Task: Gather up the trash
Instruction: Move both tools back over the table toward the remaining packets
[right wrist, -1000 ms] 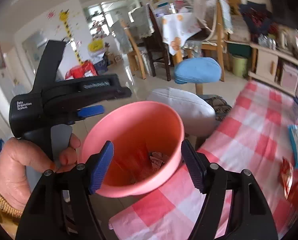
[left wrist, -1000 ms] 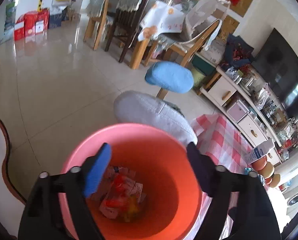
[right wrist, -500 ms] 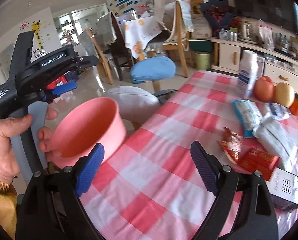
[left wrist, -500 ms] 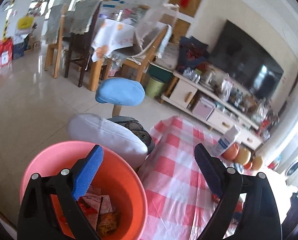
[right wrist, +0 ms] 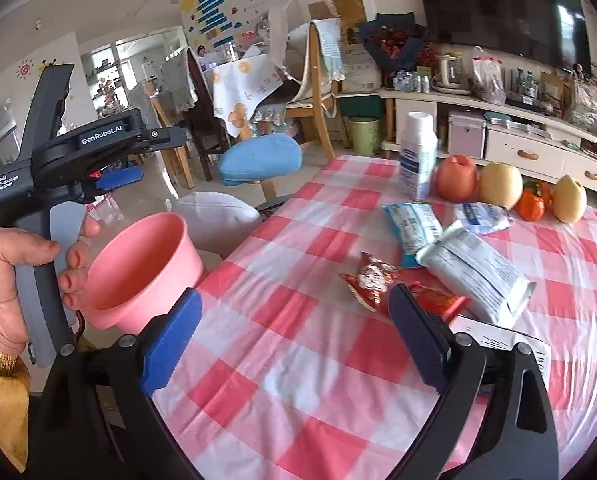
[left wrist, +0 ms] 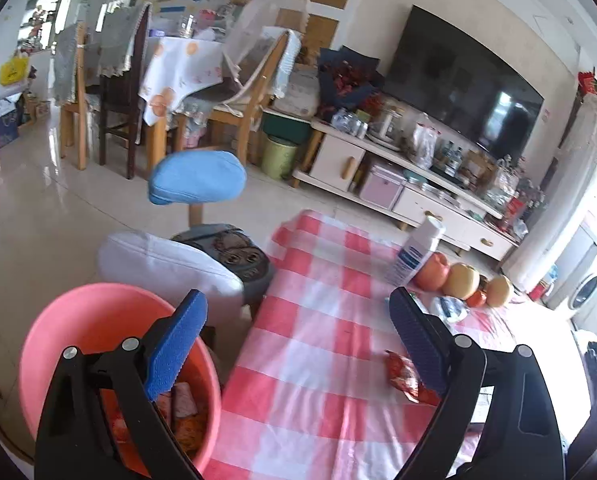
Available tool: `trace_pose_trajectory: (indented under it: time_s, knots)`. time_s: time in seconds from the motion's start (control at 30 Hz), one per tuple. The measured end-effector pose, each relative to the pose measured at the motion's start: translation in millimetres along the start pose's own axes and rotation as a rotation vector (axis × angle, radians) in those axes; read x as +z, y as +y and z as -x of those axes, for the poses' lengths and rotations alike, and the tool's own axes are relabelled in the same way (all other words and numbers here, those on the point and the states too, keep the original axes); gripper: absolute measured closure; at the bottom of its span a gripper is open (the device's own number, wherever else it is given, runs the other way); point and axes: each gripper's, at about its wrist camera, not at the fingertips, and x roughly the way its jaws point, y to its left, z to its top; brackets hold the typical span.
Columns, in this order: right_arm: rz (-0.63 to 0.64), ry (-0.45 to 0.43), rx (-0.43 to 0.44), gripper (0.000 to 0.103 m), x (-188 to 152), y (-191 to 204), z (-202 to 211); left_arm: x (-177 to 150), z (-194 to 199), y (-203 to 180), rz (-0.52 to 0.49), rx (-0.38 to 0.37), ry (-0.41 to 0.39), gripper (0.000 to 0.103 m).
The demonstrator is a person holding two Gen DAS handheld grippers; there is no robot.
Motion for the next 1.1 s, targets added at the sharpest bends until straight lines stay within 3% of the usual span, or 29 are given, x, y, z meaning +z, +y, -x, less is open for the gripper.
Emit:
trace_pose_trajectory:
  time_s: [0.2,0.5,1.1]
  knots:
    - [-0.023,-0.012,-0.022,0.008,-5.5,-17.4,13.2,-6.2,-14.6,-33.1,-0.06,-0.005,0.094,0.011]
    - [-0.073,-0.042,-0.06,0.008,-6.6,-48.2,29.2,-16.9,-29.0,-76.8,-0.148,-0.02,0.155,0.011]
    - [-0.14,-0.075,-0.14,0.008,-15.1,-105.9,48.4,-34.6,-48.6,-144.6,-0.299,-0.028,0.208,0.011]
